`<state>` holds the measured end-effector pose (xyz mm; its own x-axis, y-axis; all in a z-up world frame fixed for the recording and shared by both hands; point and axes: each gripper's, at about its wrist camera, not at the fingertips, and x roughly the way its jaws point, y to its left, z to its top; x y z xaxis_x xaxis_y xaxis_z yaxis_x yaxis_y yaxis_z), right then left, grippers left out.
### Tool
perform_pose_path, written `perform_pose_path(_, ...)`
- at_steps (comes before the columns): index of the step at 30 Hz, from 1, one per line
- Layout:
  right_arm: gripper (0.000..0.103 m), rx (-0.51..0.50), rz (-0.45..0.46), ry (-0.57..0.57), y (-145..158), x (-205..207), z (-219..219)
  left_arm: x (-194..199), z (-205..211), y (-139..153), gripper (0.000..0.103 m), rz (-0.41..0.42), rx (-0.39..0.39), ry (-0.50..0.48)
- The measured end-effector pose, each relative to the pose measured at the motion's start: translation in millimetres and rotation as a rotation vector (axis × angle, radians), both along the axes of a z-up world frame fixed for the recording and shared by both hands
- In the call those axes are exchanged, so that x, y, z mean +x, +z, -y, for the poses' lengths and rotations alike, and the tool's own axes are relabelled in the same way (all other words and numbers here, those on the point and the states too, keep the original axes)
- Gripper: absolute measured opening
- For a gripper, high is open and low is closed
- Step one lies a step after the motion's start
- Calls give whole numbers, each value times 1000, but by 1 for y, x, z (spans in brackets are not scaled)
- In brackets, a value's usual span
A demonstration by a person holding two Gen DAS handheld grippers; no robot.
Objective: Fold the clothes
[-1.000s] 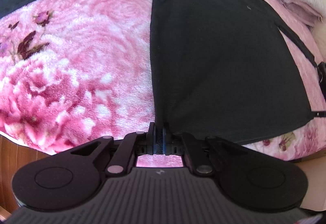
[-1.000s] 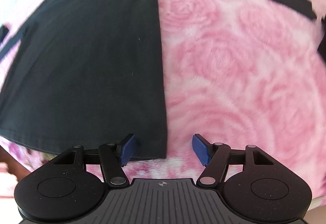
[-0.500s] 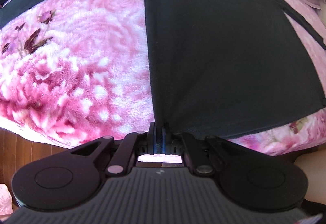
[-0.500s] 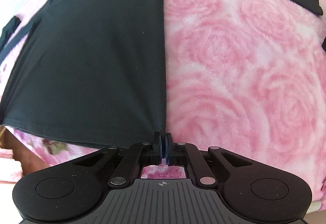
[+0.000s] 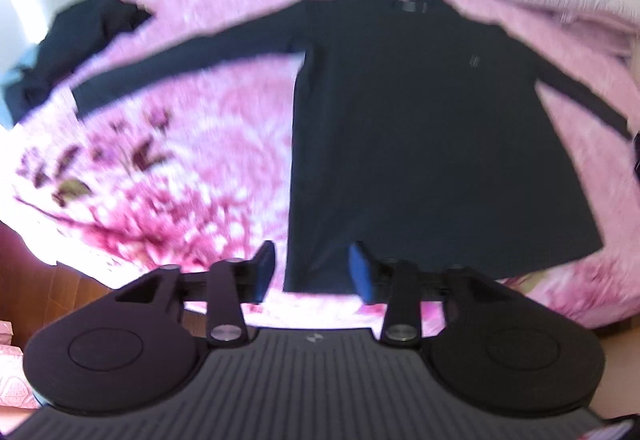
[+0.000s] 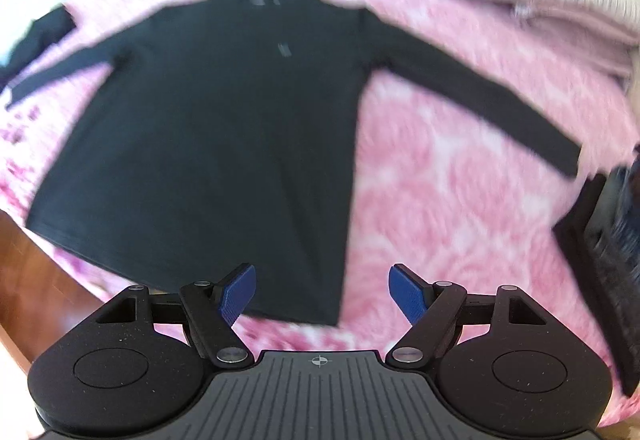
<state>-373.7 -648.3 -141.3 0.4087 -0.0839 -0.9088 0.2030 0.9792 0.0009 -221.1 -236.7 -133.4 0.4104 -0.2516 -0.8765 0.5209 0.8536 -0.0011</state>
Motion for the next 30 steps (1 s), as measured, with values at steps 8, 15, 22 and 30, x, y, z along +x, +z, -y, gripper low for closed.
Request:
perform_pose_path(8, 77, 8, 146, 55, 79, 14, -41, -40, 31, 69, 87, 89, -50, -3)
perform_pose_path(15, 77, -14, 136, 88, 99, 7, -55, -62, 51, 87, 87, 149, -25, -2)
perform_pose_path(22, 77, 3, 115, 84, 99, -15, -59, -77, 63, 86, 87, 154, -10, -35)
perform_pose_path(30, 77, 14, 108, 63, 97, -28, -57, -86, 67, 82, 87, 145, -8, -55)
